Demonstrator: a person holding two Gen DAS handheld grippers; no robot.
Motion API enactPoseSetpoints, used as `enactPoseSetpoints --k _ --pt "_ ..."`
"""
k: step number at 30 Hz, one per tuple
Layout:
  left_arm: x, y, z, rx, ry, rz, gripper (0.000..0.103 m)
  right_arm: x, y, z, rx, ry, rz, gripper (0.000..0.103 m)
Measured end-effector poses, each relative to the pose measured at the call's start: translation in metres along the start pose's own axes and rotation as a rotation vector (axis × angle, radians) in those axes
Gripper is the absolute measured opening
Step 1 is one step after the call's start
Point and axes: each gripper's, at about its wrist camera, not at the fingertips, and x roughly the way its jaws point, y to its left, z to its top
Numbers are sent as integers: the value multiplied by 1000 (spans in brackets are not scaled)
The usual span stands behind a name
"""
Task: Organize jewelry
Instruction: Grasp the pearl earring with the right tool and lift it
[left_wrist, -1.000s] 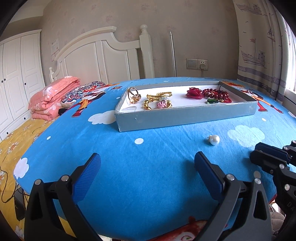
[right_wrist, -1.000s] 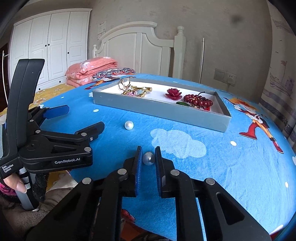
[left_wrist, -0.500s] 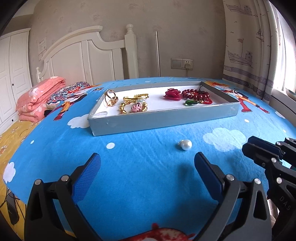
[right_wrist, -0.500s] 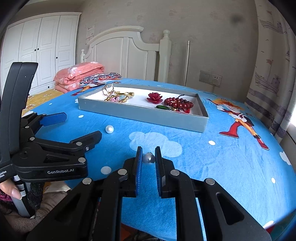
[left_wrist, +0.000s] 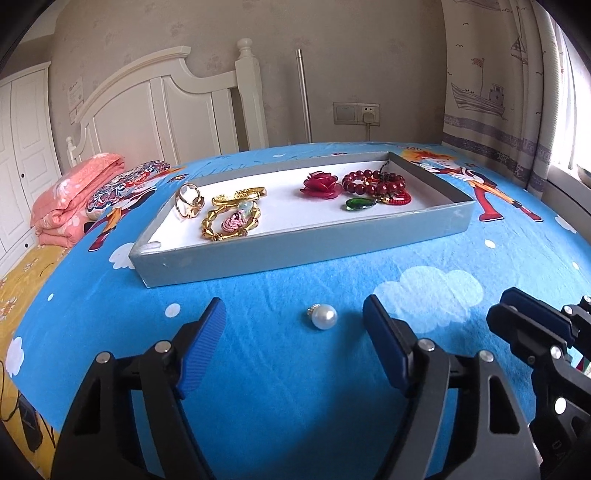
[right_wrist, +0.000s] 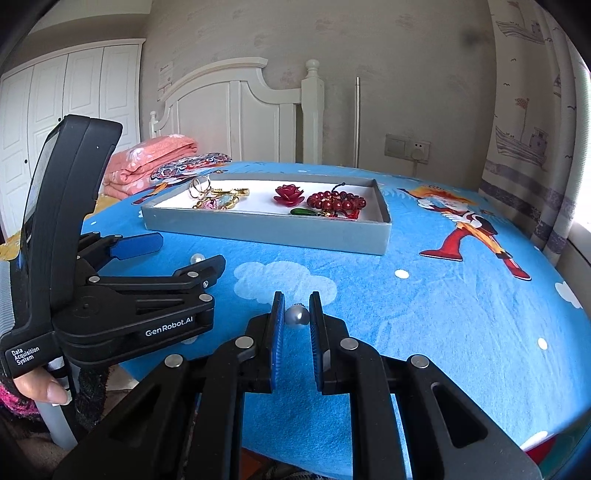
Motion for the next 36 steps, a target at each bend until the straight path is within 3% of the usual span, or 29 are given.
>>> enactPoseSetpoints --k 4,9,11,23,36 --pt "0 -8 3 28 9 -32 48 -1 0 0 -3 -1 0 13" --pt "-1 -13 2 43 8 -66 28 -1 0 0 -6 0 -2 13" --pt "-1 -13 1 46 6 -67 14 -1 1 0 -9 2 -3 13" --pt "-9 11 -5 -22 -2 -88 13 2 12 1 -47 14 -6 13" --pt "-29 48 -16 -87 -54 -32 13 5 34 6 -114 27 -14 13"
